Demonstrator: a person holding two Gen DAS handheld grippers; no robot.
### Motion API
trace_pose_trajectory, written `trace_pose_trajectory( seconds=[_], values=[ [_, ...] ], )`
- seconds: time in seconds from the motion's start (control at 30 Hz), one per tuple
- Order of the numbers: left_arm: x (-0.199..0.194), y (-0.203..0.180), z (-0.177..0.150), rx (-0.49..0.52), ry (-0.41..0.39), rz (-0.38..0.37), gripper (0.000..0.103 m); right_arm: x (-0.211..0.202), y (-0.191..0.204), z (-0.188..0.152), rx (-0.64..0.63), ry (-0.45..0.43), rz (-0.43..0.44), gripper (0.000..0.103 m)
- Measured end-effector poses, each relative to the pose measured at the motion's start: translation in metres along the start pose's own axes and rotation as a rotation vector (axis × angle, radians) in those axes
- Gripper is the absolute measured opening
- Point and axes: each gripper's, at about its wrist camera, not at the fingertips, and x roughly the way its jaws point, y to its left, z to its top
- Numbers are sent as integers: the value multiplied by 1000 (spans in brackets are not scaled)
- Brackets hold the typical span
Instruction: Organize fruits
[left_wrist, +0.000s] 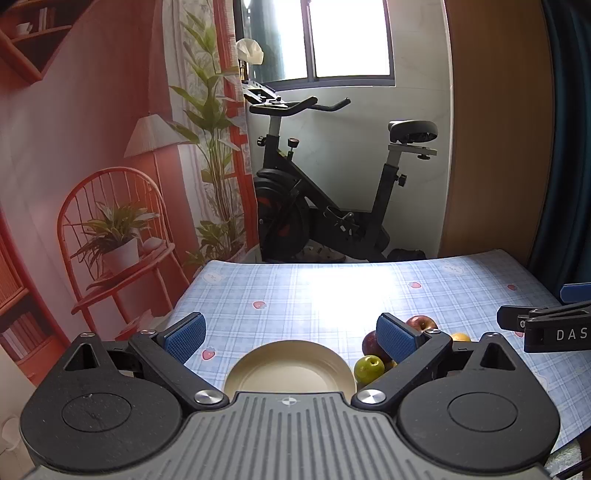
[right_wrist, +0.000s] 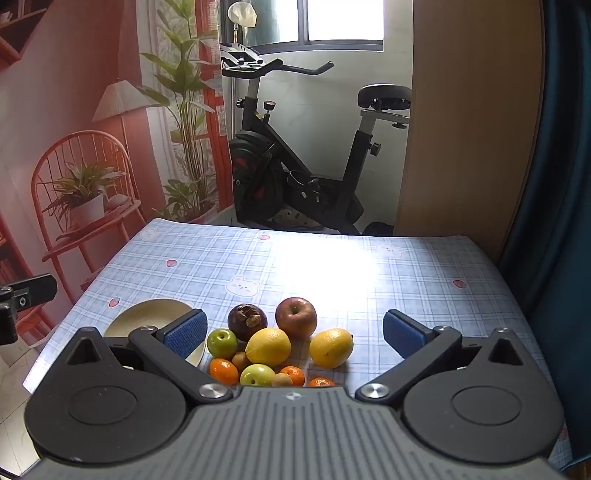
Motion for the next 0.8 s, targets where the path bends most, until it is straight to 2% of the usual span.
trace_pose_trajectory(
  seconds=[0.8],
  values=[
    [-3,2,1,-42,-25,-11,100,-4,2,2,-5,1,0,103]
  ],
)
